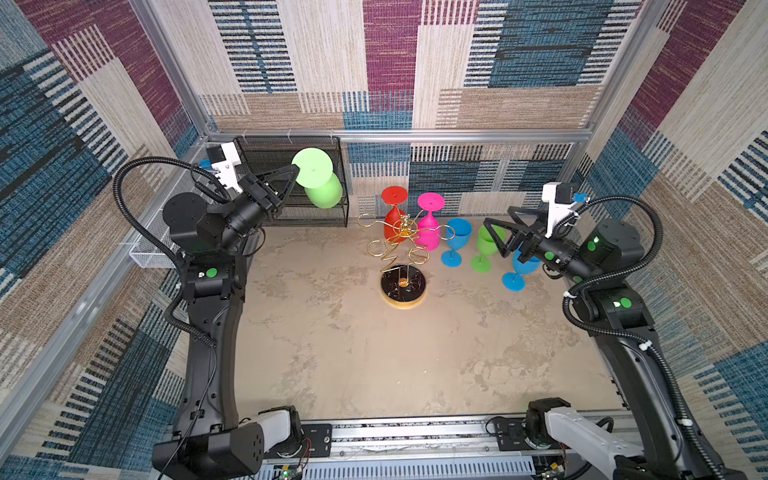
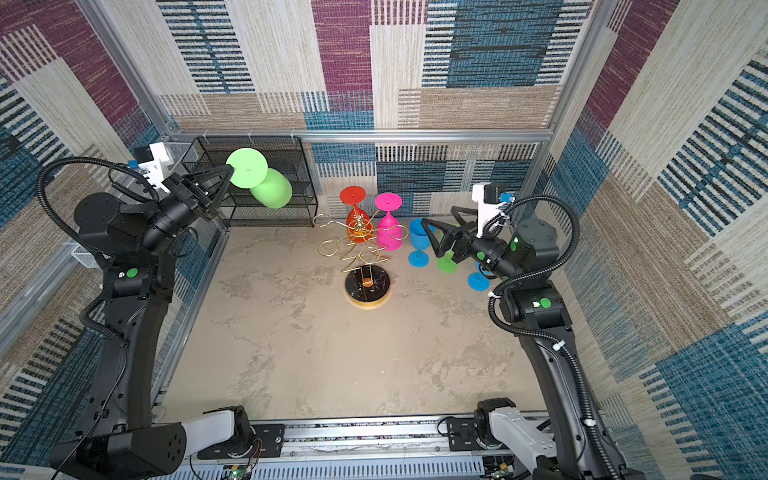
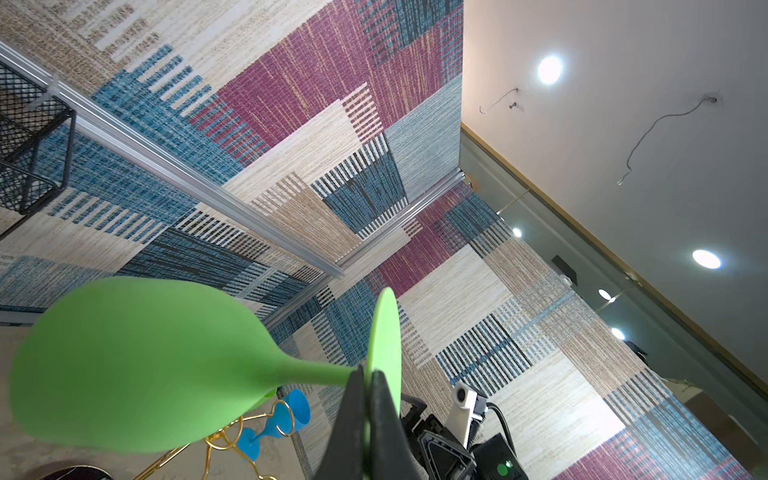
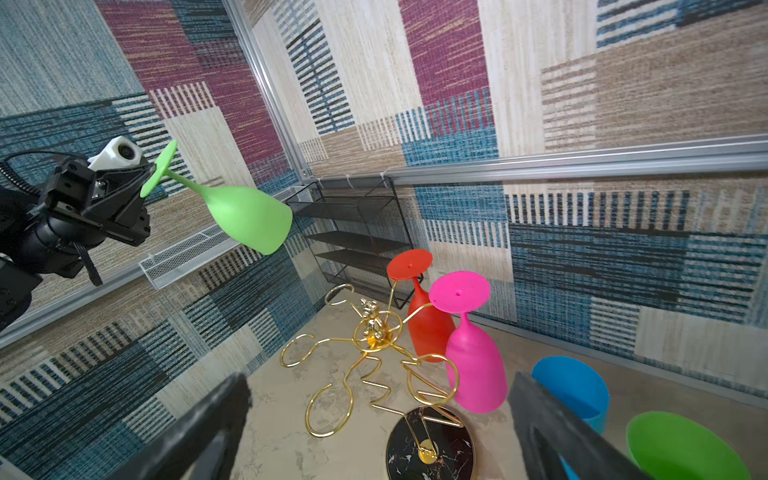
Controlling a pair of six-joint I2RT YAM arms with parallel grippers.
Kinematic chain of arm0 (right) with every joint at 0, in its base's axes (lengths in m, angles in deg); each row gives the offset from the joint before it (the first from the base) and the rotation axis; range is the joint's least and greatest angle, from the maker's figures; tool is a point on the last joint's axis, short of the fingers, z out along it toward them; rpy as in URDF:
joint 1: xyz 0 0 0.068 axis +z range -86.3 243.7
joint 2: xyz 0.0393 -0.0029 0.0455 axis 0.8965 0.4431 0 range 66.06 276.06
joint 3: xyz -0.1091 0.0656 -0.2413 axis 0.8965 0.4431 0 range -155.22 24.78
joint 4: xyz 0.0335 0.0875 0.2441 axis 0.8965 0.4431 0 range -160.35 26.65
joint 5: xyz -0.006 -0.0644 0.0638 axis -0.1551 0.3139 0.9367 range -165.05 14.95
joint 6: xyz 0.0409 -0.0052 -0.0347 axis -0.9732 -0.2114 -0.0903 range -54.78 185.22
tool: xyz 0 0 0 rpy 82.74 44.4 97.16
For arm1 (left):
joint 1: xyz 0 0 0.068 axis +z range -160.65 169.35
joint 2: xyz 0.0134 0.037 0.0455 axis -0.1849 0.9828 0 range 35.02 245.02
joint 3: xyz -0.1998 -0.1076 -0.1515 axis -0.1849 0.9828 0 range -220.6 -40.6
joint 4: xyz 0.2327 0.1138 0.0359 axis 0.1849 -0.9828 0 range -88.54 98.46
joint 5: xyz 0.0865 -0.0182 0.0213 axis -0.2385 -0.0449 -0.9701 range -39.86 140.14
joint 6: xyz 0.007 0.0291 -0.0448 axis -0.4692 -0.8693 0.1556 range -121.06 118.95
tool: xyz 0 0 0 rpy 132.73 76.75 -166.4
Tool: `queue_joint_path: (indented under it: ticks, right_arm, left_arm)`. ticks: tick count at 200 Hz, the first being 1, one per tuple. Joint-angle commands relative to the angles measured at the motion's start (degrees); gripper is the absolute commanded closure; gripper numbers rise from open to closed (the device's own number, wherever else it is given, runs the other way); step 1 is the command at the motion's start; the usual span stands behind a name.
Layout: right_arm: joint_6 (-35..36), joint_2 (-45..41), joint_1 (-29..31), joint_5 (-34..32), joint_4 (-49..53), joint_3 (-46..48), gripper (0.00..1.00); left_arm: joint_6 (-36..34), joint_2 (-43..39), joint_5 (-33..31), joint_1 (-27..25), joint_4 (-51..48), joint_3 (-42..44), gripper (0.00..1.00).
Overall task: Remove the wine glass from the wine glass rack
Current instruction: 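Lift the green glass with the left gripper while the right gripper approaches, then close the right gripper on the green glass bowl beside the left gripper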
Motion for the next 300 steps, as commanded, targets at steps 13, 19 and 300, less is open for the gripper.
queue_joint_path:
  ticks: [13,19,300]
  right_arm:
    - [3.5,2.2,7.8,-6.8,-2.1,-2.9,0.01]
    - [4.0,2.7,9.3,-7.6,-2.1,-3.4,0.01]
    - [29.9,21.5,32.8,-24.3,-28.0,-4.4,0.01]
  left_arm:
    - [1.7,-0.9,0.3,-2.8,-0.3,-0.7,1.00]
    - [1.6,-0.9,-0.1,-4.1,-0.3,-0.6,1.00]
    - [9.1,2.1,0.9,-21.8,-0.3,-1.4,1.00]
